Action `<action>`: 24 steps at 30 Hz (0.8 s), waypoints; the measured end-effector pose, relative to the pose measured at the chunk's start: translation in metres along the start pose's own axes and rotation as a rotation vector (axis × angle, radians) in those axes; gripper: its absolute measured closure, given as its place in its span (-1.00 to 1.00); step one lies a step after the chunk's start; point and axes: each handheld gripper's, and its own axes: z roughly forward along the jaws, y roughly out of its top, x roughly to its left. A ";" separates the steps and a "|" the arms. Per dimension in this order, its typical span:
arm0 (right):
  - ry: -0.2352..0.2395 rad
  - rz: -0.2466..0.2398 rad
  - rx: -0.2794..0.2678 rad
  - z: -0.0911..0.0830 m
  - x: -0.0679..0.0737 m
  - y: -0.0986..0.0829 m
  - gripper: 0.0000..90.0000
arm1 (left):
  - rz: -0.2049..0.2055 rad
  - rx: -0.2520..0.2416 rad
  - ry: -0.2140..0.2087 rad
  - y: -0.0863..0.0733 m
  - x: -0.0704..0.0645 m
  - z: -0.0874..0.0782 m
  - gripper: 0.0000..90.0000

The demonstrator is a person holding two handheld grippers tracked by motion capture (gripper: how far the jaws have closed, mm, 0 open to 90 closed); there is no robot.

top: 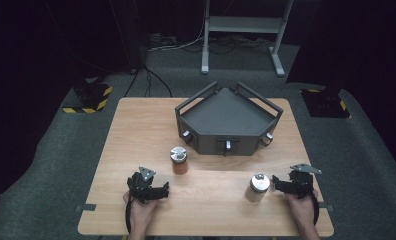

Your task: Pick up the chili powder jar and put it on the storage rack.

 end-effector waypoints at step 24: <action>-0.003 0.003 0.000 0.000 0.001 0.000 -0.76 | -0.015 0.002 0.018 -0.001 -0.005 -0.002 -0.93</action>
